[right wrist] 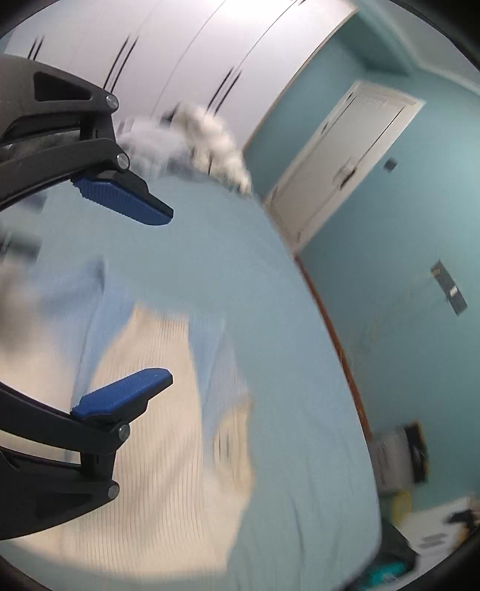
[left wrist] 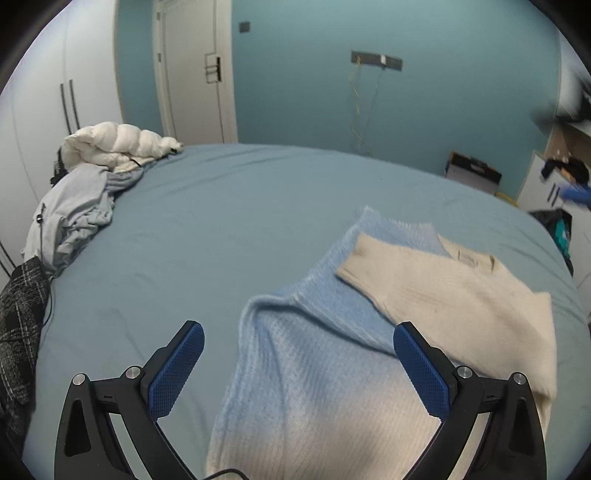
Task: Fold small clothes
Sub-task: 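Fold the white sleeve side over the folded blue side with the right tool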
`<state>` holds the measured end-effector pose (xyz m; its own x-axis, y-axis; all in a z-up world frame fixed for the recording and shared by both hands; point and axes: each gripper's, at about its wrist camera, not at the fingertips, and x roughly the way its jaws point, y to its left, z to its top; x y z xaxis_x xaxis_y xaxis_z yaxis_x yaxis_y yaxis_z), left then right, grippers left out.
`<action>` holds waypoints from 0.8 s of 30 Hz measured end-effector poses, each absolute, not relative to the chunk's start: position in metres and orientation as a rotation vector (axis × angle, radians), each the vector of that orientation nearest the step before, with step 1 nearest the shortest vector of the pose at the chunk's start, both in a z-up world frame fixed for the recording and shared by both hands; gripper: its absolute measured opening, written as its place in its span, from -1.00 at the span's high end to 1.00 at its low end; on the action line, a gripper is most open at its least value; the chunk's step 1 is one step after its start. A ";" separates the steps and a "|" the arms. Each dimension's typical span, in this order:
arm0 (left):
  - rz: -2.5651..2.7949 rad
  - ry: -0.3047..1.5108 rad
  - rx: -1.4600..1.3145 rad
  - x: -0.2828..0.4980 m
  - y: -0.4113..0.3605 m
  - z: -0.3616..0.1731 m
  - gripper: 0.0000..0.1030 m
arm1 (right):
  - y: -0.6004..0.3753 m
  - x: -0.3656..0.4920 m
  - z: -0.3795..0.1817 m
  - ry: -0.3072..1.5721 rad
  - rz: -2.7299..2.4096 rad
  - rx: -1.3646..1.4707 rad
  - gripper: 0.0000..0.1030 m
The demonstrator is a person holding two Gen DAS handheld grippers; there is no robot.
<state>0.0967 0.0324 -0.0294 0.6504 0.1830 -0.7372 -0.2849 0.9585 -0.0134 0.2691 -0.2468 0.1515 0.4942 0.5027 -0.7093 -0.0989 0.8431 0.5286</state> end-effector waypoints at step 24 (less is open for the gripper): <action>0.066 1.150 -0.440 0.268 0.046 -0.119 -0.69 | -0.361 0.193 -0.048 1.297 -0.203 0.175 -0.65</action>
